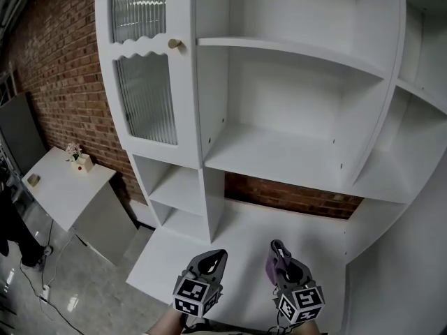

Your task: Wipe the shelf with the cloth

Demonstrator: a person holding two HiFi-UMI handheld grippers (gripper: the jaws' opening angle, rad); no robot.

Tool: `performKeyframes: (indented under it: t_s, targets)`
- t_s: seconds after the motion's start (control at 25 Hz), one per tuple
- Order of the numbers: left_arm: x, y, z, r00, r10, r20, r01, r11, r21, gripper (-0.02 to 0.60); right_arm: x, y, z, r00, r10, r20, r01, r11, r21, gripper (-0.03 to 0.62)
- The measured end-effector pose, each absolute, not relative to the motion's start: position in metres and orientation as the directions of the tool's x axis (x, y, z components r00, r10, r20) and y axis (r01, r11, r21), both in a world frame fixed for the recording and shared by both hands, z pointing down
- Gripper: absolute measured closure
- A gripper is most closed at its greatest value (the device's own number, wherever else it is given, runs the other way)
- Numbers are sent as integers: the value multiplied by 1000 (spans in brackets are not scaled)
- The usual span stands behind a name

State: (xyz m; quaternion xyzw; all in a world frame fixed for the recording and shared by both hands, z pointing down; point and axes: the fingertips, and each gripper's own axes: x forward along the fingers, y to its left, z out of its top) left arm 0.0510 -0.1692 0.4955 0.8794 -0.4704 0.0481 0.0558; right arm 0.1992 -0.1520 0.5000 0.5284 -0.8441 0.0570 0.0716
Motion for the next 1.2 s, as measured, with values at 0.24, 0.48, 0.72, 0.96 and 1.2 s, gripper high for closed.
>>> performKeyframes:
  t_s: [0.24,0.48,0.72,0.96,1.2]
  targets:
    - [48,-212,475,620,-777,111,-783,-622,21,568,189,-187,468,-383,-918,106,-922,386,8,514]
    - [27,-241,431,663,-747,34,-748,-664,-1,568,156,-221,402,-389,-921,23,-916,390,94,516]
    - [9,-263,382,662,-749,-18,-749,-660,-63,568,133,-269,310,-372,-927,-49,-920,361,154,516]
    - [-8,-279,343,645,-761,-66,-763,-637,-107,568,102,-328,214,-357,-921,-153,-918,317,238,514]
    - [-33,-296,308,618,-776,-130,-785,-600,-150,568,68,-387,149,-335,-916,-220,-912,256,320,514]
